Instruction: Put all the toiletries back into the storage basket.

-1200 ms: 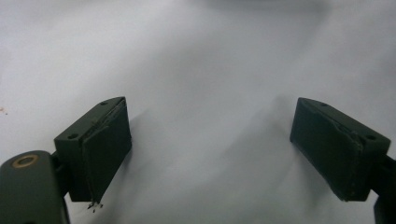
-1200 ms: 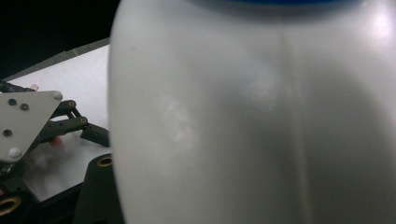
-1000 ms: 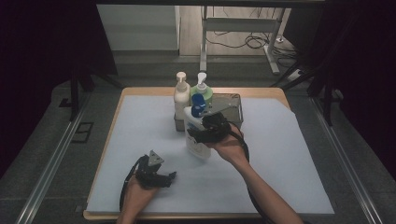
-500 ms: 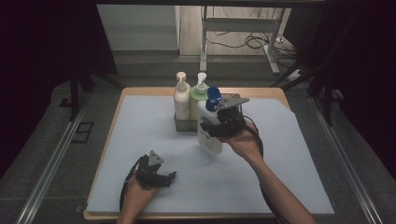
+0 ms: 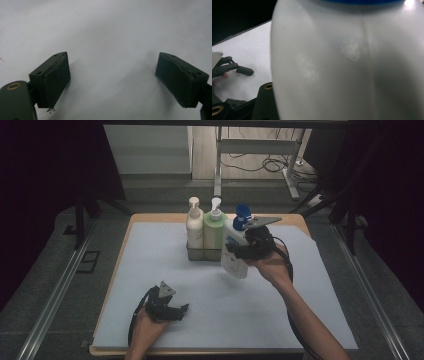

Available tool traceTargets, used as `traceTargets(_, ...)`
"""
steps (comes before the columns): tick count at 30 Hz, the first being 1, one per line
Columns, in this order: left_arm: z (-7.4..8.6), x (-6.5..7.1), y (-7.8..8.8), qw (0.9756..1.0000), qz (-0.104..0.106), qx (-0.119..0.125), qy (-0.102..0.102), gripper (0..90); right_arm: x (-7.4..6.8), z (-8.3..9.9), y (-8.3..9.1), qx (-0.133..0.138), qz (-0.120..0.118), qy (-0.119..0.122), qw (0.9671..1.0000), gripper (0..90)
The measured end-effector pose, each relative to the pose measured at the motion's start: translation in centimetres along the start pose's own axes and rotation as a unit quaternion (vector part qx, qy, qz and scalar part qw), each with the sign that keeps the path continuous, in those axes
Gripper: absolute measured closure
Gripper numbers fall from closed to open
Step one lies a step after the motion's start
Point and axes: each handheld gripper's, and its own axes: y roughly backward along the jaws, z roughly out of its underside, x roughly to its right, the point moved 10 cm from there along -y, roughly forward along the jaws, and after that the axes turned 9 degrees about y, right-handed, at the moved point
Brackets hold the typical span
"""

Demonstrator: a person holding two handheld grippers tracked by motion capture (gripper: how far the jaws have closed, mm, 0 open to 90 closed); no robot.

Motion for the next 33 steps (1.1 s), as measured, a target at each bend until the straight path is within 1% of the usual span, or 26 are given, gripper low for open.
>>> traceTargets(8, 0.0, 0.0, 0.0, 1.0000, 0.000, 0.000, 0.000, 12.2, 1.5, -0.3, 0.6, -0.001, 0.017, -0.006, 0.9998, 40.4)
traceTargets(13, 0.0, 0.0, 0.0, 1.0000, 0.000, 0.000, 0.000, 12.2, 2.8, -0.2, 0.7, -0.001, 0.030, -0.016, 0.9994, 40.4)
traceTargets(17, 0.0, 0.0, 0.0, 1.0000, 0.000, 0.000, 0.000, 12.2, 3.7, -0.1, 0.5, -0.004, 0.040, -0.023, 0.9989, 40.4)
traceTargets(21, 0.0, 0.0, 0.0, 1.0000, 0.000, 0.000, 0.000, 12.2, 4.4, -0.1, 0.1, -0.002, 0.049, -0.025, 0.9985, 40.4)
traceTargets(25, 0.0, 0.0, 0.0, 1.0000, 0.000, -0.001, -0.001, 12.2, 5.1, -0.2, -0.3, 0.000, 0.057, -0.035, 0.9978, 40.4)
traceTargets(33, 0.0, 0.0, 0.0, 1.0000, 0.000, 0.000, 0.000, 12.2, 6.5, -0.6, -0.6, -0.001, 0.071, -0.042, 0.9966, 40.5)
